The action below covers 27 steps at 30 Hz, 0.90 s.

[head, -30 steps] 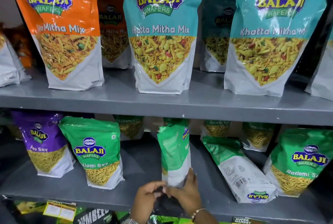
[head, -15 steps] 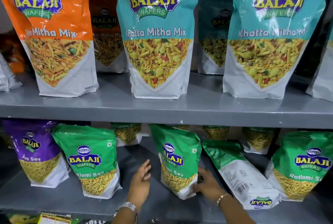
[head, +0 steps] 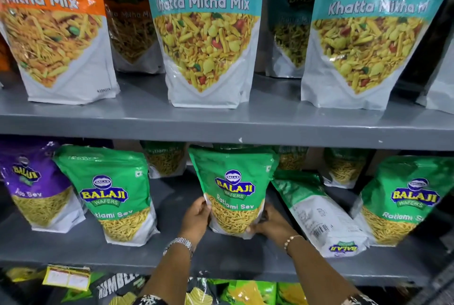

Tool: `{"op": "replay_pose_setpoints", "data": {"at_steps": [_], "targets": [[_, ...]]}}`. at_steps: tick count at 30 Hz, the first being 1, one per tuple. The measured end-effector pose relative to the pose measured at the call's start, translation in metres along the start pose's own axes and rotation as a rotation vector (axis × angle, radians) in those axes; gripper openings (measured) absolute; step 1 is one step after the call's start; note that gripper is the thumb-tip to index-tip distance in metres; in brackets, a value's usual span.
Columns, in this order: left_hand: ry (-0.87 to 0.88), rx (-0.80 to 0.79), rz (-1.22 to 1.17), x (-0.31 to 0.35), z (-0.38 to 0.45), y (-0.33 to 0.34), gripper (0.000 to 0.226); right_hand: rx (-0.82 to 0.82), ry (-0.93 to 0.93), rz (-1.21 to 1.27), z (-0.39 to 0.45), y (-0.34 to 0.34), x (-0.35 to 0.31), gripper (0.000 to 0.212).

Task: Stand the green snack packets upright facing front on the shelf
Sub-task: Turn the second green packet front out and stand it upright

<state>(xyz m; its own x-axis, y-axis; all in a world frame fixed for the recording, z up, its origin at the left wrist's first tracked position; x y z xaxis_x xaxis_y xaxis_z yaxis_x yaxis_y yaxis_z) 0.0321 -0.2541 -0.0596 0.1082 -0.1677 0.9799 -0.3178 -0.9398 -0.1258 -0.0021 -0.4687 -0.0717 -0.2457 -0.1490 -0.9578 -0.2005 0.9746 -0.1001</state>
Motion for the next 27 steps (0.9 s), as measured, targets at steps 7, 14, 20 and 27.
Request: {"op": "replay_pose_setpoints", "data": {"at_steps": [7, 14, 20, 27], "targets": [[-0.006, 0.165, 0.162, -0.005, -0.02, -0.011, 0.02, -0.033, -0.017, -0.006, -0.031, 0.022, 0.002, 0.051], [0.015, 0.234, 0.272, -0.009, -0.039, -0.008, 0.025, 0.041, 0.0, -0.069, -0.044, 0.034, 0.012, 0.045], [-0.023, 0.247, 0.378, -0.002, -0.036, -0.013, 0.025, 0.043, 0.016, -0.1, -0.035, 0.038, 0.018, 0.043], [-0.012, 0.208, 0.3, -0.006, -0.027, -0.016, 0.024, 0.028, 0.017, -0.207, -0.033, 0.043, 0.015, 0.059]]}}
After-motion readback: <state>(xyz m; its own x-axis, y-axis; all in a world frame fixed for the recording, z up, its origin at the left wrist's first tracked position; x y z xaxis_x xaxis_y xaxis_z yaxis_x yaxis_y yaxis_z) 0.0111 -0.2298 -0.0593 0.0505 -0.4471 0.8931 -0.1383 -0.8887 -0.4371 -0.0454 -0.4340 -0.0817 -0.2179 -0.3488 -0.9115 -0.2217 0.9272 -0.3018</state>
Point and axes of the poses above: each hand's wrist, its own z-axis towards the middle knuckle, its own y-axis out of the palm, x = y × z, the point moved 3 cm from there along z, towards the middle knuckle, and after that the axes turned 13 degrees about -x, right-handed, at the moved point
